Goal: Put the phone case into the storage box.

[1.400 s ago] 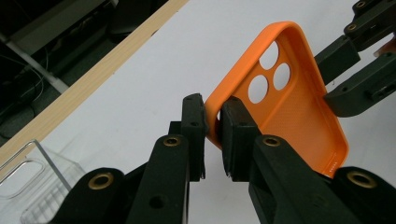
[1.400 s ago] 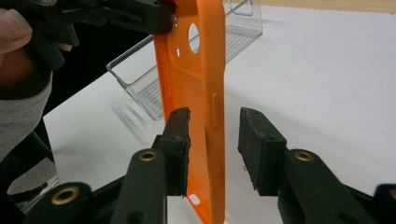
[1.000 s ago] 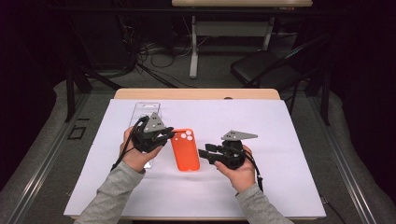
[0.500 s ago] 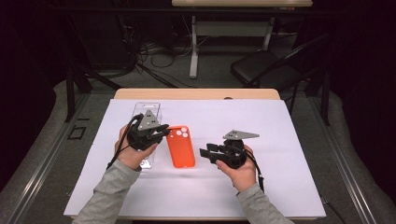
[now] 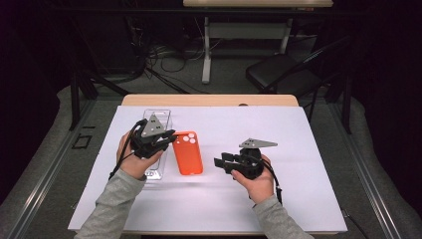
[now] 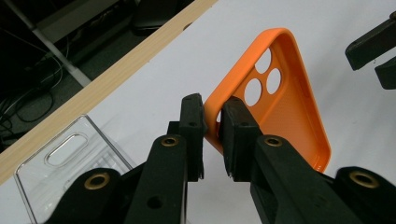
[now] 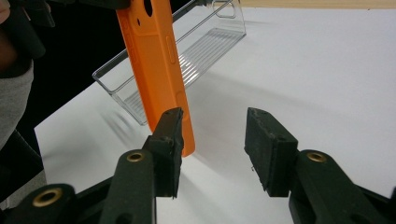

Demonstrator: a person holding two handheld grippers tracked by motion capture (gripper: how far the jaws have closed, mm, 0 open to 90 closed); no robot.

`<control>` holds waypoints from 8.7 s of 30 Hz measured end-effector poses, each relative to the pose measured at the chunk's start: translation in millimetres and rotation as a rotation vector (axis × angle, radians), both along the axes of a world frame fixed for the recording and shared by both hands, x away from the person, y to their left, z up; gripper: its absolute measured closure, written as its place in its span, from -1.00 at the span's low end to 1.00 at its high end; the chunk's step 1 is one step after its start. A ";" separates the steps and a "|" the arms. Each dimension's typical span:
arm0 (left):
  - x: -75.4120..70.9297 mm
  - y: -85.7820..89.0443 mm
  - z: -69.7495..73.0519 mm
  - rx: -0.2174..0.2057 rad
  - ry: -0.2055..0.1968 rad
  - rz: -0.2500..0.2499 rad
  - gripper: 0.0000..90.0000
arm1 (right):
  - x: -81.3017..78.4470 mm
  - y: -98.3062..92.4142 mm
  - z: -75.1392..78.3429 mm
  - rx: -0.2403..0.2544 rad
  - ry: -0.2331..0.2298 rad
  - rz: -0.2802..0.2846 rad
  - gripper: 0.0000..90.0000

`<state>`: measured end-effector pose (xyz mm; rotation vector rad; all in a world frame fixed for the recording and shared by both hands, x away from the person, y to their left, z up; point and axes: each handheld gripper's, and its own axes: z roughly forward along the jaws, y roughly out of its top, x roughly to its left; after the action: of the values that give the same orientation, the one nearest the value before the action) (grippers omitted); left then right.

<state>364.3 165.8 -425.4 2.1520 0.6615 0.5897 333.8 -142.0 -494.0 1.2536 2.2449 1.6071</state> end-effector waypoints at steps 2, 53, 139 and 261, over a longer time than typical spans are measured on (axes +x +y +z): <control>1.2 2.6 0.4 -0.007 0.001 0.007 0.78 | 0.3 -0.4 -0.1 -0.002 -0.005 -0.004 0.24; 19.8 75.6 24.1 -0.183 -0.099 0.124 0.79 | 11.6 -24.0 0.9 -0.111 -0.047 -0.086 -0.57; 146.7 95.9 16.6 0.151 -0.274 0.171 0.79 | 2.7 -34.5 -5.0 -0.138 -0.053 -0.132 -0.67; 163.3 93.4 -40.8 0.231 -0.319 0.167 0.72 | 3.8 -38.2 -12.9 -0.148 -0.021 -0.141 -0.66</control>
<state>527.6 259.2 -466.1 2.1552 0.6224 1.1205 337.6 -180.2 -506.8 1.3165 2.1639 1.3726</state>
